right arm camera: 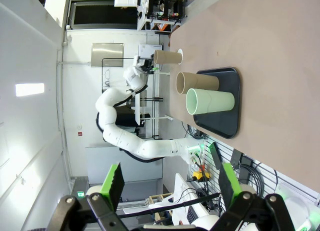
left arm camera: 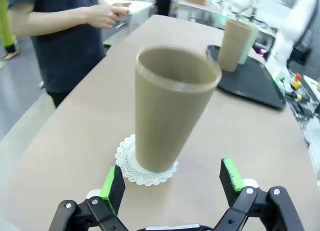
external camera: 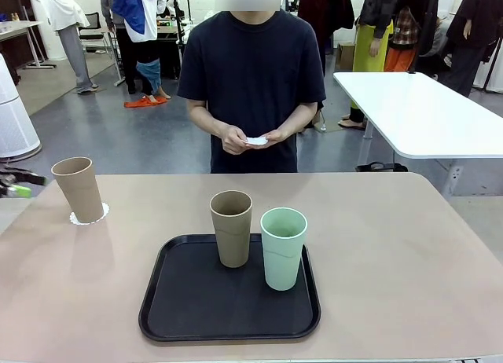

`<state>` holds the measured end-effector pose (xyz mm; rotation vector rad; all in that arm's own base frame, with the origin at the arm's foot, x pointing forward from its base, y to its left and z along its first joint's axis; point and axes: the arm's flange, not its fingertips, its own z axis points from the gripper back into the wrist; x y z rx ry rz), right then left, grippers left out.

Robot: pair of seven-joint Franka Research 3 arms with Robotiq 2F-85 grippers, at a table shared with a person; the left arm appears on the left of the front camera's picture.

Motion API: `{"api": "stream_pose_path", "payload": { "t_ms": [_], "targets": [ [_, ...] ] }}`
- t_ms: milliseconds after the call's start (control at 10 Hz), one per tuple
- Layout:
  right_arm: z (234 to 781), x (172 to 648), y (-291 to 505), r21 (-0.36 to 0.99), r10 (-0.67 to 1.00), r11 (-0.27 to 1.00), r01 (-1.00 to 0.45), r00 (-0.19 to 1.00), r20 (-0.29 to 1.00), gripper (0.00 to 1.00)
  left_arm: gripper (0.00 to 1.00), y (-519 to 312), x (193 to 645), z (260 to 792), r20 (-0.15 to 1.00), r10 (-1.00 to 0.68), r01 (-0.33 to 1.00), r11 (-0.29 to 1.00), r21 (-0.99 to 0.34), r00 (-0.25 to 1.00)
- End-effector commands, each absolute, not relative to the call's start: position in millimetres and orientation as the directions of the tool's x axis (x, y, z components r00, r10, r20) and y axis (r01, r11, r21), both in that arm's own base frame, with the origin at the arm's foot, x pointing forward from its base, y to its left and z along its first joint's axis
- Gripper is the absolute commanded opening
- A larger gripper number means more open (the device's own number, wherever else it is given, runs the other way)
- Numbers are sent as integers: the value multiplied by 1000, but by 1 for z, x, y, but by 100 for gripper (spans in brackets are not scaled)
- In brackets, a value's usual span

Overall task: Place coasters on the table and set cups on them.
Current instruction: Pick up one Reusable plastic cup and place it on a coaster set by the human.

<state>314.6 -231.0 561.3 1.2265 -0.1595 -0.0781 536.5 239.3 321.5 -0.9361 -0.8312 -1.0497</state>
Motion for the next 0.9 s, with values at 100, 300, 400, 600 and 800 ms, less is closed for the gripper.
{"api": "stream_pose_path", "payload": {
  "t_ms": [100, 300, 400, 600, 800],
  "targets": [
    [561, 316, -231, 941, -146, 337, -39, 985, 93, 100, 100, 214, 457, 419, 812, -469, 912, 371, -175, 347],
    [561, 316, -231, 941, -146, 337, -39, 985, 93, 100, 100, 206, 426, 450, 747, -546, 899, 408, -159, 380],
    [561, 316, -231, 941, -146, 337, -39, 985, 93, 100, 100, 202, 420, 464, 720, -578, 897, 418, -143, 384],
    [561, 316, -231, 941, -146, 337, -39, 985, 93, 100, 100, 193, 401, 475, 671, -625, 891, 437, -121, 398],
    [561, 316, -231, 941, -146, 337, -39, 985, 93, 100, 100, 167, 398, 484, 562, -689, 855, 515, -64, 457]
  ]
}}
